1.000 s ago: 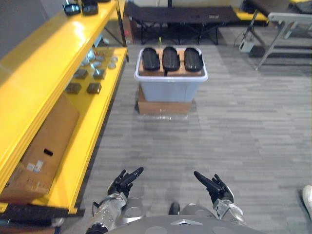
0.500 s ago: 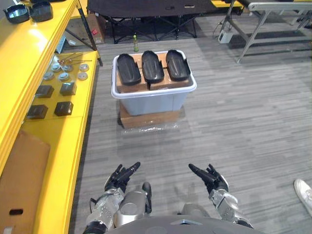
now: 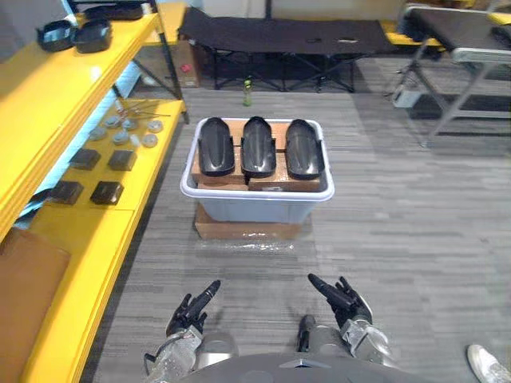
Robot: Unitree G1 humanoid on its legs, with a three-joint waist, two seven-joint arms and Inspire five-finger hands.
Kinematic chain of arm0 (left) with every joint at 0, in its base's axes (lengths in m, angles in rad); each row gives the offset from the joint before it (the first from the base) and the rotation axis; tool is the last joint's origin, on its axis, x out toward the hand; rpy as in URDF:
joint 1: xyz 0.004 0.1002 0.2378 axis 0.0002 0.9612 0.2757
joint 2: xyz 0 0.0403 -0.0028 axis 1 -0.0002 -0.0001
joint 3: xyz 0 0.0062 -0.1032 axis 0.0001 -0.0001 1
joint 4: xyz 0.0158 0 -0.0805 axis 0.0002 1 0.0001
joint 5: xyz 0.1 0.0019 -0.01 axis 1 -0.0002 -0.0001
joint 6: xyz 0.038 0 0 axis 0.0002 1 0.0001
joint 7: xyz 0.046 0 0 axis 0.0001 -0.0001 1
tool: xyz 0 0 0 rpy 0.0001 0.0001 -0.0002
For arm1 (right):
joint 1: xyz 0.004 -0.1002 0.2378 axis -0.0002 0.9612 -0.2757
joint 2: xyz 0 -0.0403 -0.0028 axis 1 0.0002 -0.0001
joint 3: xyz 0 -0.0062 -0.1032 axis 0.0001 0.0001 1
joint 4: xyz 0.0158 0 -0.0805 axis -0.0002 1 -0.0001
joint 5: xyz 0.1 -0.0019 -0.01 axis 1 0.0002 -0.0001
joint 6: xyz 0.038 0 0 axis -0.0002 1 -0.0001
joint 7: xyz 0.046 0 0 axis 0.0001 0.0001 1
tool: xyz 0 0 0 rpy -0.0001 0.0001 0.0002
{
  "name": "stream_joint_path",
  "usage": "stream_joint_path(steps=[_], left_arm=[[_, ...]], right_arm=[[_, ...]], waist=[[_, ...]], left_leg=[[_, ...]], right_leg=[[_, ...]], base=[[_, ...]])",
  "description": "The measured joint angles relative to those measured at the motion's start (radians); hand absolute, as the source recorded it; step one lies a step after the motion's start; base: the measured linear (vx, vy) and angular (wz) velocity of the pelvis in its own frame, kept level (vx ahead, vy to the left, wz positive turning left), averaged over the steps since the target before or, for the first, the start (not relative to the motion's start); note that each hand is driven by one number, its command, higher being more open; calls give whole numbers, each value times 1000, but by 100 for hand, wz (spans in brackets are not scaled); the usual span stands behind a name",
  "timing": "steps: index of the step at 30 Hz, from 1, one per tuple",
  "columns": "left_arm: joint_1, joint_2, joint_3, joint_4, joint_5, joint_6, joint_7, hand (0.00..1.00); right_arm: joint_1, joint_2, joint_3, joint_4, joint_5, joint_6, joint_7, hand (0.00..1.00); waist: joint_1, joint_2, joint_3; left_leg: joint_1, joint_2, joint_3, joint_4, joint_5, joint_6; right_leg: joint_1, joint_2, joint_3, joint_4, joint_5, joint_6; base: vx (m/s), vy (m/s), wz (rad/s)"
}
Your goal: Walk over and take three plastic housings, then place them on the shelf
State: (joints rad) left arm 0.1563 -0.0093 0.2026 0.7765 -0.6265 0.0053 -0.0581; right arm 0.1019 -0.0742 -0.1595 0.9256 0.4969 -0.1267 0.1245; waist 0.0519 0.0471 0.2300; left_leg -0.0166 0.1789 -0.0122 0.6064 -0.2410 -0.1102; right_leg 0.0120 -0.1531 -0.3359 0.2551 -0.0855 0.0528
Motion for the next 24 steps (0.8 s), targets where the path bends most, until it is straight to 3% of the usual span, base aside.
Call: stream_joint_path(steps=[3, 4, 5, 6, 7, 8, 11, 16, 17, 19, 21, 22, 23, 24], left_arm=[[4, 0, -6, 2, 1, 0, 1, 100], [5, 3, -15, 5, 1, 2, 2, 100], [6, 9, -33, 12, 2, 2, 2, 100], [5, 12, -37, 13, 2, 2, 2, 100], [1, 14, -44, 18, 2, 1, 2, 100], [-4, 18, -49, 31, 6, 1, -2, 100], [-12, 59, -87, 41, 23, 2, -32, 100], [-34, 87, -127, 40, 95, 19, -46, 100], [-35, 87, -148, 43, 109, 28, -43, 100], [-30, 89, -166, 42, 124, 29, -41, 100], [-31, 104, -188, 41, 128, 30, -37, 100], [-32, 105, -189, 40, 128, 32, -36, 100], [-48, 106, -190, 40, 127, 36, -35, 100], [-48, 116, -196, 38, 127, 42, -35, 100]], right_arm=[[5, -11, -13, 0, -2, -1, -11, 100], [-3, -10, -22, -1, -2, -8, -19, 100], [-8, -11, -31, -2, -1, -14, -28, 100], [-7, -11, -37, -2, -1, -14, -30, 100], [3, -11, -46, -3, -1, -14, -39, 100], [8, -16, -47, -3, -1, -14, -49, 100], [1, 1, -35, -9, -10, -14, -48, 100], [-6, 0, -34, -27, 21, -15, -64, 100], [-6, -1, -37, -26, 36, -15, -78, 100], [-6, 9, -32, -26, 39, -16, -88, 100], [-1, 37, -19, -27, 28, -27, -91, 100], [-4, 41, -16, -27, 26, -27, -91, 100], [-10, 47, -10, -25, 21, -27, -92, 100], [-10, 57, -8, -24, 21, -28, -92, 100]], waist=[[1, 2, 0], [-4, 2, 0], [-6, 3, 0], [-6, 3, 2], [-6, 5, 1], [-8, 0, 3], [-2, -37, 5], [-3, -53, 11], [-6, -47, 8], [-9, -34, 3], [-32, -44, -9], [-32, -42, -7], [-27, -51, -10], [-26, -71, -18]], left_leg=[[12, 5, 65, -99, -7, -5], [13, -10, 96, -231, 1, -6], [9, -31, 97, -370, 45, -3], [5, -36, 97, -416, 86, -2], [11, -43, 98, -460, 166, -10], [27, -58, 111, -473, 200, 4], [25, -108, 145, -466, 178, 37], [24, -162, 171, -387, 77, 87], [37, -173, 176, -373, 43, 97], [81, -172, 181, -392, 49, 107], [105, -146, 153, -402, 50, 111], [104, -138, 148, -404, 50, 111], [105, -121, 145, -404, 49, 105], [111, -120, 147, -404, 37, 83]], right_leg=[[79, -5, -43, -61, -4, -4], [85, -14, -52, -84, 3, 2], [90, -26, -60, -101, 9, 12], [100, -31, -67, -111, 12, 17], [125, -38, -76, -133, 15, 33], [150, -50, -76, -153, 20, 56], [145, -92, -56, -189, 42, 91], [145, -165, -40, -135, 8, 132], [107, -199, -29, -14, -19, 112], [14, -235, -4, 202, -9, 68], [-18, -186, 12, 183, -77, 69], [-26, -160, 14, 146, -76, 70], [-33, -114, 14, 45, -62, 76], [-36, -90, 17, -62, 21, 65]], base=[[222, -170, 53], [134, -34, 14], [163, -25, 16], [148, 57, 24], [178, 105, 26], [190, 134, 15], [172, 187, -14], [130, 160, -13], [166, 197, -15], [168, 157, -5], [210, -12, 35], [225, -74, 34], [139, -98, 17], [132, -116, 12]])
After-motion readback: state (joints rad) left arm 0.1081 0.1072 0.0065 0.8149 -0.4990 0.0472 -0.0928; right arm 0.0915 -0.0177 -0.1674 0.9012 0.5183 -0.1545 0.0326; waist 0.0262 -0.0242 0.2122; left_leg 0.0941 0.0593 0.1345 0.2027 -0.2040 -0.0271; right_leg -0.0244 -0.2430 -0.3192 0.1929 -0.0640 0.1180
